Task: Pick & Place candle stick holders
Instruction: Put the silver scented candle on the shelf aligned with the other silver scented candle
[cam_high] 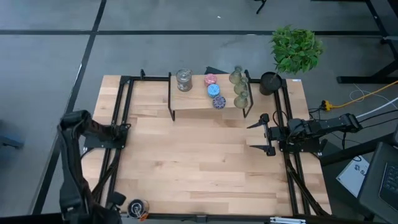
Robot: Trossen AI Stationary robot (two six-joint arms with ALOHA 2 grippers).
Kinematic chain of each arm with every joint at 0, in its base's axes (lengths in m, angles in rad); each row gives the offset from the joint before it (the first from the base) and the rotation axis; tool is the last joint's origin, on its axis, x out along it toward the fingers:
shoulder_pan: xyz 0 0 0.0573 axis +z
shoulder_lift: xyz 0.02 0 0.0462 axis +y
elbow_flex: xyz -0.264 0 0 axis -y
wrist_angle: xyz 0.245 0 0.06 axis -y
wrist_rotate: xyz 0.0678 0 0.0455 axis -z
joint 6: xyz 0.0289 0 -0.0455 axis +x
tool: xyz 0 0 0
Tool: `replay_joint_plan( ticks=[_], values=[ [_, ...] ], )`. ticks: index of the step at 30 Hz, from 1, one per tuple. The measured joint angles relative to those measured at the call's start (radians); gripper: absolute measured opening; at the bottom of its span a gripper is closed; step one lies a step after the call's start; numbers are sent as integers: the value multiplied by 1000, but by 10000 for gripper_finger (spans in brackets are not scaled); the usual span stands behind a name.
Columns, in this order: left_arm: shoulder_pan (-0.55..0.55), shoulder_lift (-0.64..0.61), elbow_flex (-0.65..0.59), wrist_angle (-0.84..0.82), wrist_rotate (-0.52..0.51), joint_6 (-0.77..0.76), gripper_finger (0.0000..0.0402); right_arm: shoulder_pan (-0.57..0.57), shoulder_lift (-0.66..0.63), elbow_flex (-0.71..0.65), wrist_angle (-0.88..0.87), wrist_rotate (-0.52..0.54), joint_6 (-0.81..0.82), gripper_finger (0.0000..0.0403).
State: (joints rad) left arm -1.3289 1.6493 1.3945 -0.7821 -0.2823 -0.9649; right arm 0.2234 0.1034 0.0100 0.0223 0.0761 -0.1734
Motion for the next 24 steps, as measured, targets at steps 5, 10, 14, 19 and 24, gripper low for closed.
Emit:
replay_joint_plan(
  ticks=[5, 10, 14, 19, 24],
  values=[
    [8, 78, 0, 0, 69, 17, 157, 0, 0, 0, 0, 0, 0, 398],
    [10, 87, 0, 1, 30, 56, 157, 0, 0, 0, 0, 0, 0, 398],
    [10, 85, 0, 1, -13, 109, 157, 0, 0, 0, 0, 0, 0, 398],
    [23, 106, 0, 0, -55, 209, 157, 0, 0, 0, 0, 0, 0, 398],
    [56, 144, 0, -12, -31, 269, 157, 0, 0, 0, 0, 0, 0, 398]
  ],
)
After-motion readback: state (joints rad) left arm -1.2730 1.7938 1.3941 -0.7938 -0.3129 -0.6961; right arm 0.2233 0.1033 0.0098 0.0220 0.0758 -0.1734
